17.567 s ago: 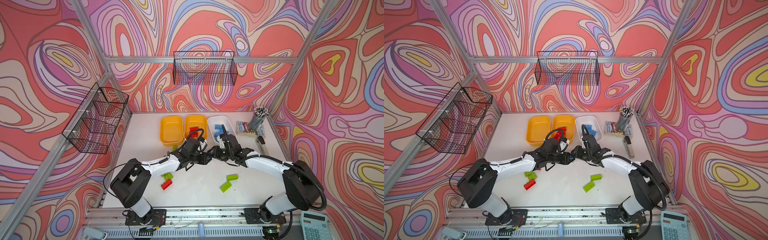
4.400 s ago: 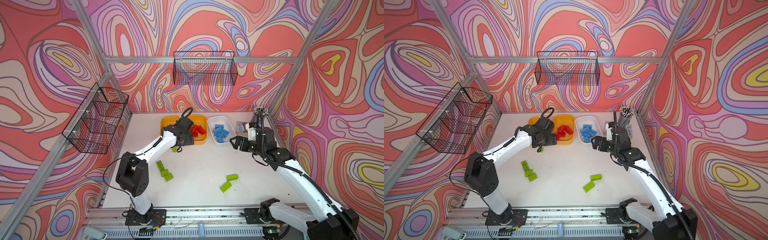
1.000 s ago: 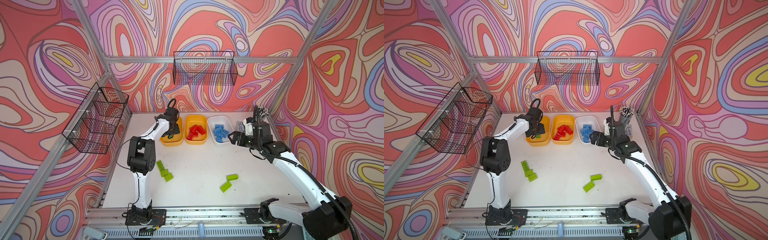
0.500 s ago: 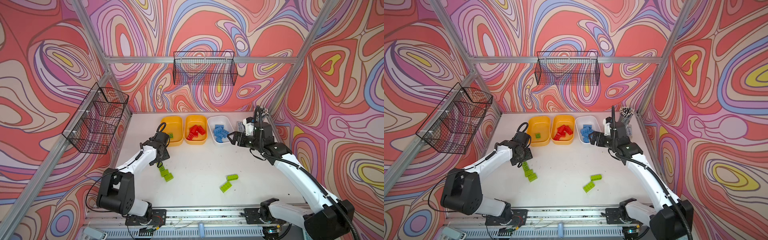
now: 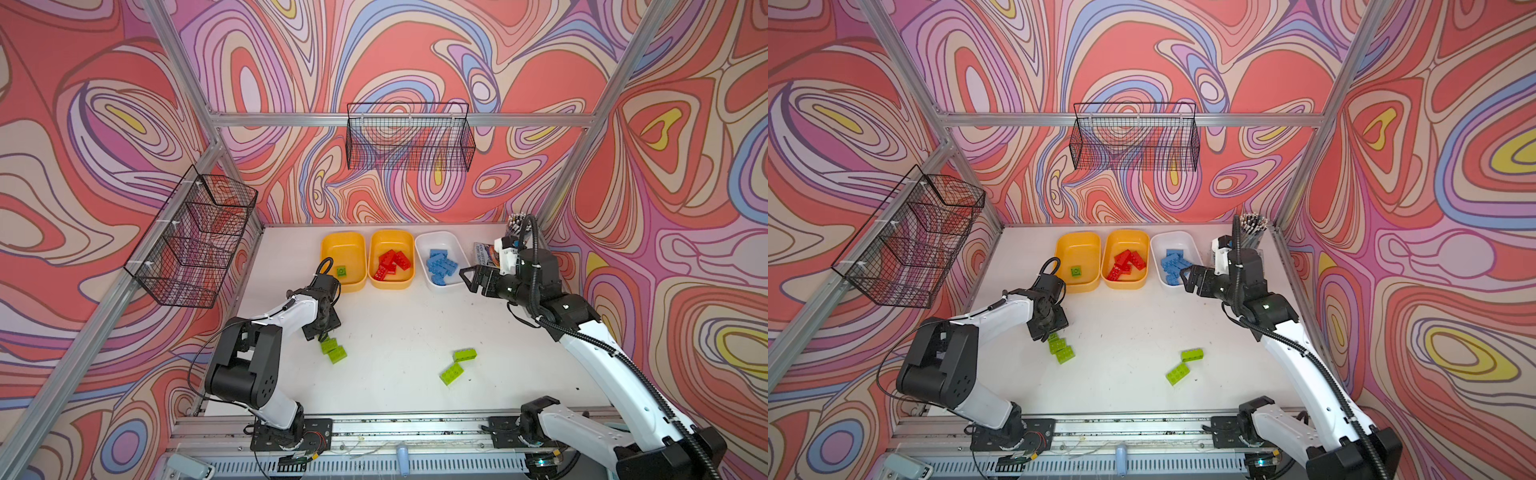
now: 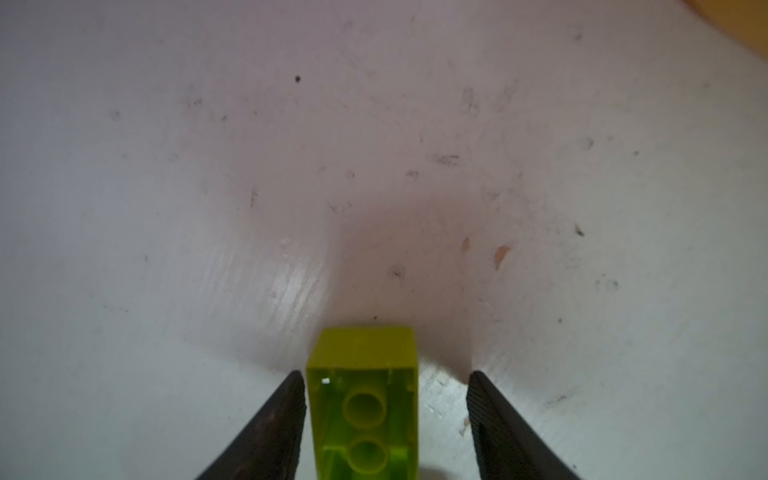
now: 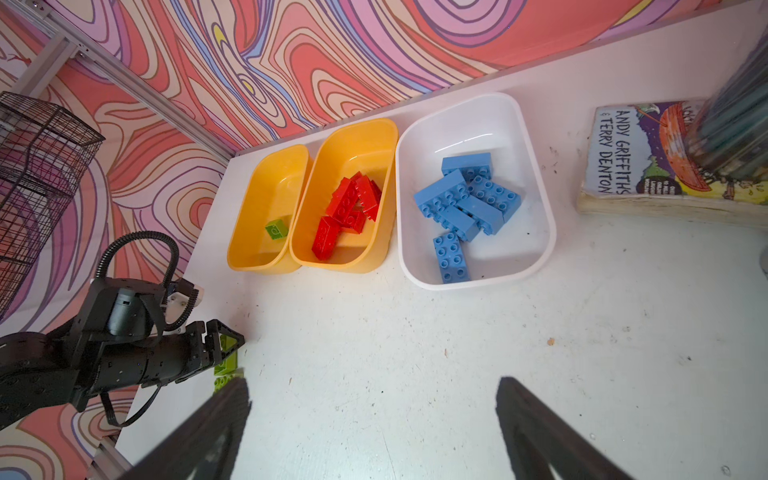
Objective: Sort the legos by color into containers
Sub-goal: 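Carry the green brick with the left gripper over the green-brick yellow tray, then release the green brick with the left gripper while the right arm moves forward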
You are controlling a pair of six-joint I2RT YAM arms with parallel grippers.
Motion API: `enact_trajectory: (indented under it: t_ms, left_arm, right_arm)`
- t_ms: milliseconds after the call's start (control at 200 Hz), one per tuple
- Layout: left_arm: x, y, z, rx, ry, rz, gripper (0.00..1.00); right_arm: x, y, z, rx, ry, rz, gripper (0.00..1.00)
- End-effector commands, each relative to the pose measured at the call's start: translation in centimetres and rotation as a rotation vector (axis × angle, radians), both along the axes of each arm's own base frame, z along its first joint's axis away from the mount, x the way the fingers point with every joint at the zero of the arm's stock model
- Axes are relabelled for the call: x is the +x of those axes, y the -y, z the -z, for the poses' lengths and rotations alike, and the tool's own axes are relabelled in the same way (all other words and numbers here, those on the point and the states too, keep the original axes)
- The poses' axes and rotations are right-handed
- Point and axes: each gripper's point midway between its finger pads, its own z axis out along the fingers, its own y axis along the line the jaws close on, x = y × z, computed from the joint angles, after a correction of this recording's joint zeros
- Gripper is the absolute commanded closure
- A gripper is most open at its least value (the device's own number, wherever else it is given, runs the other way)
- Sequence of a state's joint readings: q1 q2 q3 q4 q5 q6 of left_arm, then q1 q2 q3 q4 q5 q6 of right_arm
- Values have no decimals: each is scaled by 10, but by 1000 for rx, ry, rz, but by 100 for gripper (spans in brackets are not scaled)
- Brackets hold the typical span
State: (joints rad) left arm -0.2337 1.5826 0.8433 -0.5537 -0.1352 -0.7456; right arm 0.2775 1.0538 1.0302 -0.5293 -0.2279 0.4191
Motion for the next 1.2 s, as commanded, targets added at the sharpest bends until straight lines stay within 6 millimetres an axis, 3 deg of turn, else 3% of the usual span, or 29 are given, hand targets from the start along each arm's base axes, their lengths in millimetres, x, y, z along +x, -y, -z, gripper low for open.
enact_trajectory:
  t_ms: [0, 230, 476, 851, 972, 1197]
  left_arm:
    - [-5, 1, 8, -31, -7, -33, 40]
    - [-10, 3, 11, -41, -18, -19, 58]
    - [17, 5, -15, -23, 26, 16, 67]
    - [95, 20, -91, -25, 201, 66, 68]
    - [124, 26, -104, -20, 229, 87, 68]
    - [188, 33, -109, 7, 249, 114, 66]
  right_arm:
    - [-2, 1, 2, -3, -14, 12, 2]
    - [5, -6, 5, 19, -23, -8, 2]
    - [5, -6, 8, 24, -28, -6, 2]
    - [15, -19, 22, 54, -60, -26, 2]
    - [20, -39, 30, 55, -72, -58, 2]
    - [30, -97, 50, -25, -96, -140, 2]
